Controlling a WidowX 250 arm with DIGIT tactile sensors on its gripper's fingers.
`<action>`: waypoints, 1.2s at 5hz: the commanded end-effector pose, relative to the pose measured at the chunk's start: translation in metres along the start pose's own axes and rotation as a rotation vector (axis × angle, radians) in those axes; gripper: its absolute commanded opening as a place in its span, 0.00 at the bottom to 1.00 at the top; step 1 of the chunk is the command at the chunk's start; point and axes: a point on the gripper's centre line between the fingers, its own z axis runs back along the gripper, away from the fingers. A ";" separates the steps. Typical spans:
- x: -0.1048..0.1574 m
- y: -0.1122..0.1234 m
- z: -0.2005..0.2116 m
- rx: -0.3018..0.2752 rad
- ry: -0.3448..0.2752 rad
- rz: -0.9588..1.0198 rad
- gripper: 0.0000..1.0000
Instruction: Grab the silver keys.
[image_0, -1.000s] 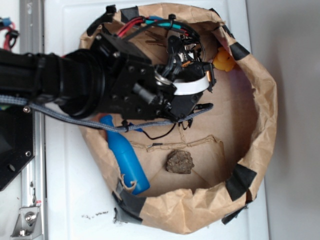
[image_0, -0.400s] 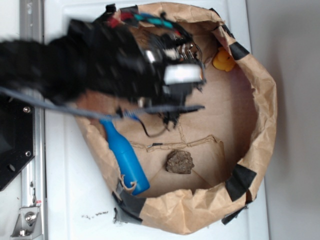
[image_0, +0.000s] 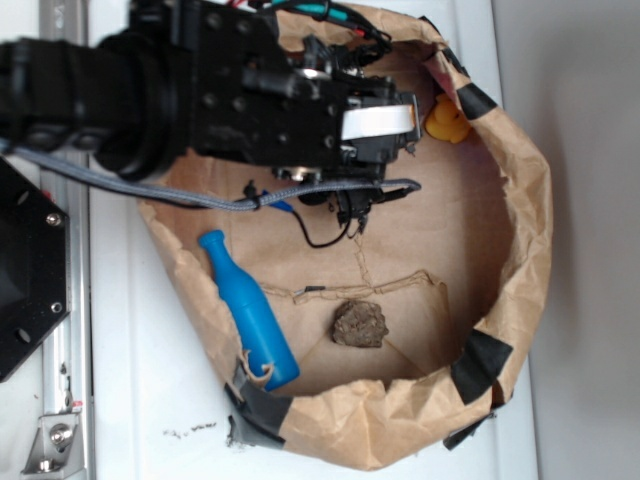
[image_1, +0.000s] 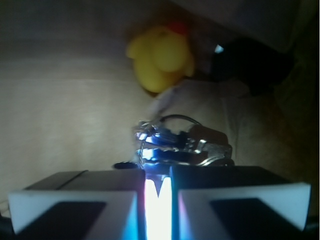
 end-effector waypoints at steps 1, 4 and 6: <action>0.022 -0.004 0.001 0.031 -0.054 0.027 0.10; 0.020 -0.013 -0.020 0.059 -0.078 0.004 1.00; 0.024 -0.017 -0.036 0.097 -0.043 -0.007 1.00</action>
